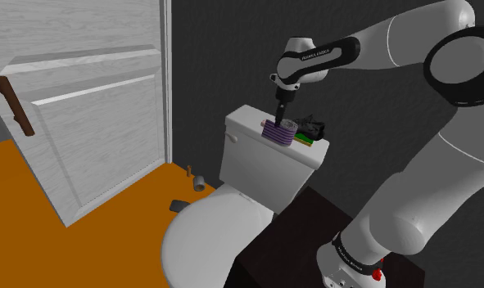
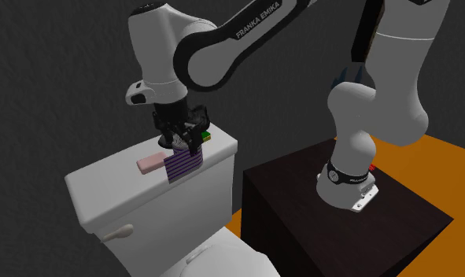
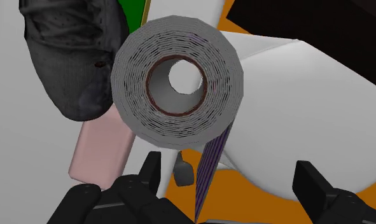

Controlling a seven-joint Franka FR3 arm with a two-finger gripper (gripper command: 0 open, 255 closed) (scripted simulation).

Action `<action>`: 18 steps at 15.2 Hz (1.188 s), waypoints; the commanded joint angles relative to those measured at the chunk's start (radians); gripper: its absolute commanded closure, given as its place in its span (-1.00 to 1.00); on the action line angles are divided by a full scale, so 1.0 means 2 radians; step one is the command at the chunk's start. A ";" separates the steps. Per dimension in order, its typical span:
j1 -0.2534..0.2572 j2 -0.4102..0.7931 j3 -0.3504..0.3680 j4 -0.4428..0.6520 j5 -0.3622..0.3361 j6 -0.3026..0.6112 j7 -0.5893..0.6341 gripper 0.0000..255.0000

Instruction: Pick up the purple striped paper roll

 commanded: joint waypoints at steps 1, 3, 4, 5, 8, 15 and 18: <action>-0.002 0.016 -0.002 0.001 0.002 0.013 -0.011 -1.00; -0.002 0.022 -0.002 -0.006 0.004 0.026 -0.013 -1.00; -0.002 0.026 -0.002 -0.009 0.006 0.033 -0.013 -1.00; -0.003 0.029 -0.002 -0.012 0.007 0.039 -0.014 -1.00; -0.004 0.039 -0.002 -0.019 0.011 0.056 -0.016 -1.00; 0.005 0.025 0.005 -0.016 0.003 0.039 0.003 1.00; 0.005 0.025 0.004 -0.016 0.003 0.039 0.002 1.00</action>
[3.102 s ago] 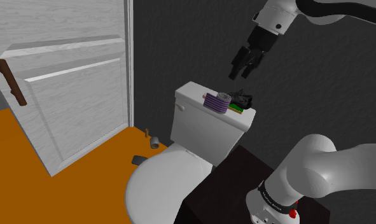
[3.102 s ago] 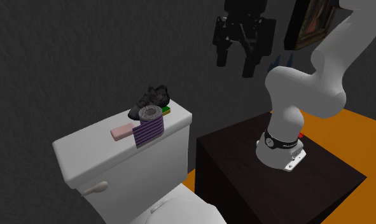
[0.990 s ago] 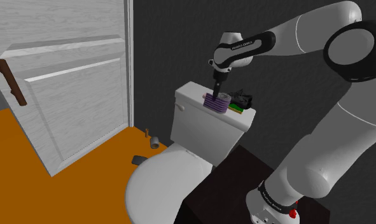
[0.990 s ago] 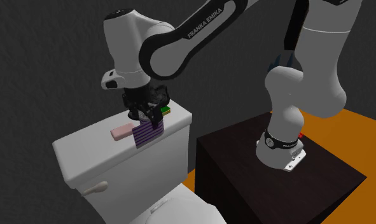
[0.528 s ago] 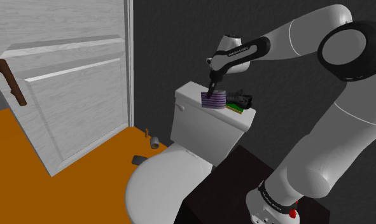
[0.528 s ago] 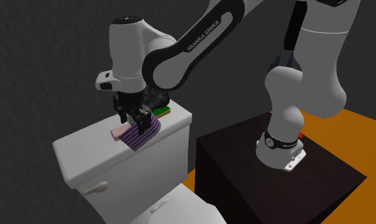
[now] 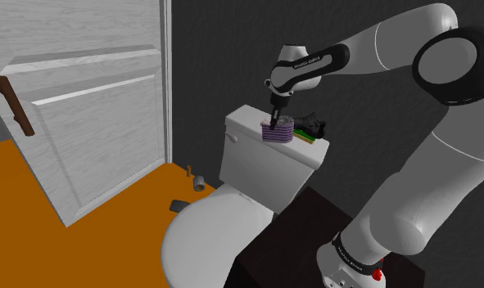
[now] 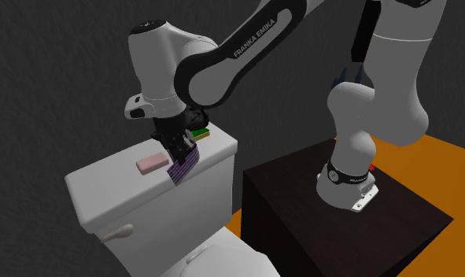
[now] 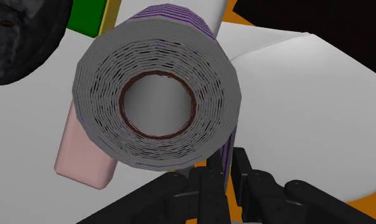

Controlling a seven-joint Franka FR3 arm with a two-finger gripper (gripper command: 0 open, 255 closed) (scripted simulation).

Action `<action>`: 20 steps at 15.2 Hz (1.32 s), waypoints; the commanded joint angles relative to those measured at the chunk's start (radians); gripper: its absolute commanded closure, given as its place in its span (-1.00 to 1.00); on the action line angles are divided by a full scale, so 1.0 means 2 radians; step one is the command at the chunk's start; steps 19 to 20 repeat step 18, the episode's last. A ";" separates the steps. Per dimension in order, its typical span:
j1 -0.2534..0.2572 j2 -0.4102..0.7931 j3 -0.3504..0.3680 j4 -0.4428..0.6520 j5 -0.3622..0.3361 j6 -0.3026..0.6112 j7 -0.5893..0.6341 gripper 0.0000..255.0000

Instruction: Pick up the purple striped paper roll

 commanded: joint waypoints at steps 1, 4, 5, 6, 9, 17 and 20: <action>-0.009 0.015 -0.008 -0.008 0.007 0.013 -0.017 1.00; -0.008 0.004 -0.007 0.000 0.003 -0.006 -0.014 1.00; -0.008 0.000 -0.007 0.004 0.001 -0.013 -0.014 1.00; -0.008 -0.003 -0.007 0.007 0.000 -0.020 -0.013 1.00; -0.007 -0.013 -0.007 0.017 -0.003 -0.039 -0.012 1.00; -0.006 -0.032 -0.005 0.046 -0.009 -0.086 -0.009 1.00; -0.006 -0.032 -0.005 0.046 -0.009 -0.086 -0.009 1.00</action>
